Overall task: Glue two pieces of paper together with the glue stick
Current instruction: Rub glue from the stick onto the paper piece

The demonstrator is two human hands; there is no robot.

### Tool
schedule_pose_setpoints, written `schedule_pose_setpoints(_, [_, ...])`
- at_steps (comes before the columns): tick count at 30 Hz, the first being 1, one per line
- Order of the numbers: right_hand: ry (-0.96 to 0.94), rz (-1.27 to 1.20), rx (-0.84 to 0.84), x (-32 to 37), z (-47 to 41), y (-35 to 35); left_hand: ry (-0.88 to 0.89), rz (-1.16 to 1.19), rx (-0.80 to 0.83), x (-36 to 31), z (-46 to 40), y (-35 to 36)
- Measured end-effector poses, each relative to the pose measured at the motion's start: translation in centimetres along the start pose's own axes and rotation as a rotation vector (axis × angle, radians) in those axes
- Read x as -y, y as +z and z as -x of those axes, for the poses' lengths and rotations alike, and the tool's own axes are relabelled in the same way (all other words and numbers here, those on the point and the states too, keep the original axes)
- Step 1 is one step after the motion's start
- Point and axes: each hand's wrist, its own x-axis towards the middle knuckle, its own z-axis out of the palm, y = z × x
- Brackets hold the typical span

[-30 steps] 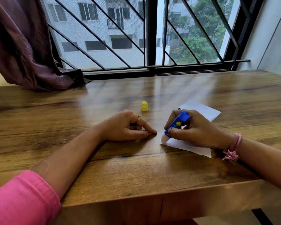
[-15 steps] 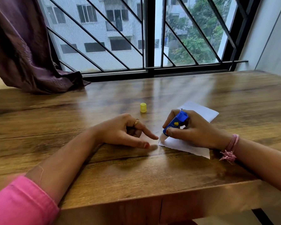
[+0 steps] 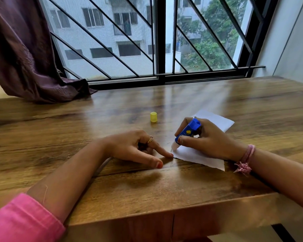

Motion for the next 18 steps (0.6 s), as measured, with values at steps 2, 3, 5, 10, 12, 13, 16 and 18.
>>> schedule_pose_setpoints(2, [-0.006,0.001,0.002,0.02,0.02,0.03,-0.009,-0.017,0.0,-0.06,0.02,-0.05])
schedule_pose_setpoints(3, [-0.002,0.002,-0.019,-0.02,-0.03,0.0,-0.014,-0.021,-0.006,-0.1,0.03,-0.07])
schedule_pose_setpoints(5, [0.01,0.024,-0.056,-0.16,-0.16,-0.11,-0.021,-0.021,-0.02,-0.16,0.04,-0.08])
schedule_pose_setpoints(10, [-0.001,0.033,-0.04,-0.1,-0.12,-0.09,-0.04,-0.029,-0.027,-0.19,0.1,-0.05])
schedule_pose_setpoints(12, [0.017,0.04,-0.075,-0.15,-0.2,-0.13,-0.048,-0.024,-0.033,-0.21,0.11,-0.08])
schedule_pose_setpoints(13, [0.02,0.04,-0.073,-0.12,-0.2,-0.13,-0.05,-0.022,-0.035,-0.25,0.1,-0.08])
schedule_pose_setpoints(16, [0.014,0.04,-0.044,-0.02,-0.13,-0.04,-0.058,-0.025,-0.036,-0.38,0.09,-0.06])
schedule_pose_setpoints(18, [0.026,0.041,-0.082,-0.09,-0.15,-0.09,-0.058,-0.022,-0.043,-0.37,0.07,-0.05])
